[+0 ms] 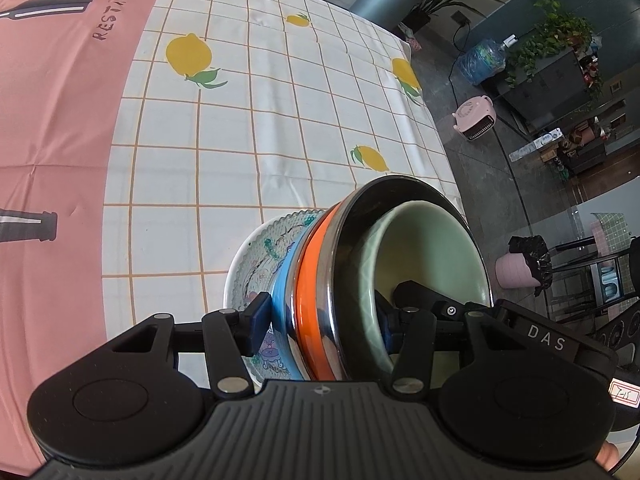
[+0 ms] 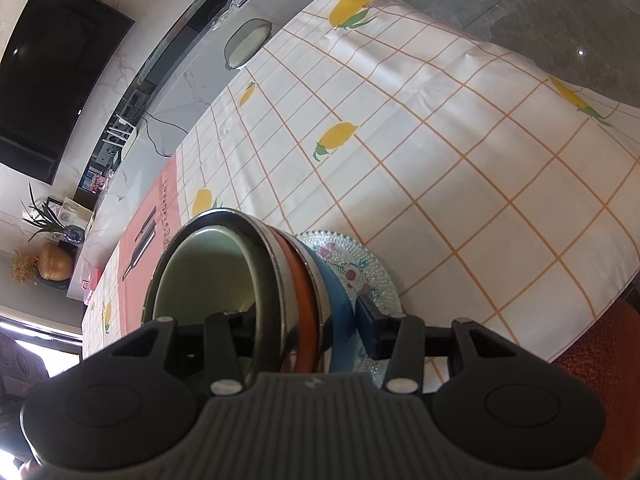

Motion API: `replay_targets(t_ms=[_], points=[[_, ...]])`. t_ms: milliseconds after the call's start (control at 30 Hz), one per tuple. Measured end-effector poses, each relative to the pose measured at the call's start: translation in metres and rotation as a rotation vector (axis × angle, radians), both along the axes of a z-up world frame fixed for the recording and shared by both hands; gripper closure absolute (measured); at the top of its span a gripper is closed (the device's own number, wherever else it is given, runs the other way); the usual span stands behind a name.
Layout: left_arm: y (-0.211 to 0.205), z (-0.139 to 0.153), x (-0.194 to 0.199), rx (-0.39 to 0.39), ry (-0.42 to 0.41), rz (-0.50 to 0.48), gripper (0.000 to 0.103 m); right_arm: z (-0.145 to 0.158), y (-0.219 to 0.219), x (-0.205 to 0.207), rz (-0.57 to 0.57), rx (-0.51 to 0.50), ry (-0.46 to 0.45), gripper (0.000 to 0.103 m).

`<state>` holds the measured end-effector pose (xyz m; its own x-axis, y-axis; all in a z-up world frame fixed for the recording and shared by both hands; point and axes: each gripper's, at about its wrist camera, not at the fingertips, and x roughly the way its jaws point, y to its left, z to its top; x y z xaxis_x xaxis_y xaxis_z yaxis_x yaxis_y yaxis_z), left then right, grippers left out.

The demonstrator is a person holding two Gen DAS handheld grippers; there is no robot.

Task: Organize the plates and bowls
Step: 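Lift the bowl stack and lower it onto the plates with the candy bowl, then open the right gripper and withdraw from the bowl stack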

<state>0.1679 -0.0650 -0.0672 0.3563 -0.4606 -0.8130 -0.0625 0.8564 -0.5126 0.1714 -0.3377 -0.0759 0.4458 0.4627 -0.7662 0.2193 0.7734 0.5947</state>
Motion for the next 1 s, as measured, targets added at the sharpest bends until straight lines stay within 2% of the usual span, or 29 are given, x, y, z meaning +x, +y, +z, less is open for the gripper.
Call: replay_targets(t_ms=[100,233,333,500,733,1000], points=[[0.0,0.0,0.0,0.003,-0.006,-0.003,0.045,0.001,0.001,-0.001,-0.005,0.001,0.0,0.057],[-0.004,0.006,-0.002,0.045,-0.047,-0.013,0.044,0.003,0.002,-0.001,-0.008,-0.005,-0.003,0.056],[-0.005,0.01,-0.002,0.078,-0.071,-0.008,0.038,0.006,0.002,-0.002,-0.008,-0.001,-0.015,0.049],[-0.001,0.017,-0.005,0.065,-0.094,-0.001,0.033,0.014,0.004,-0.003,-0.01,-0.033,-0.031,0.04],[0.002,0.047,-0.015,0.116,-0.198,-0.001,0.029,0.032,0.008,-0.01,-0.005,-0.084,-0.078,0.031],[0.011,0.076,-0.041,0.129,-0.3,-0.014,0.027,0.062,0.022,-0.029,0.022,-0.174,-0.166,0.028]])
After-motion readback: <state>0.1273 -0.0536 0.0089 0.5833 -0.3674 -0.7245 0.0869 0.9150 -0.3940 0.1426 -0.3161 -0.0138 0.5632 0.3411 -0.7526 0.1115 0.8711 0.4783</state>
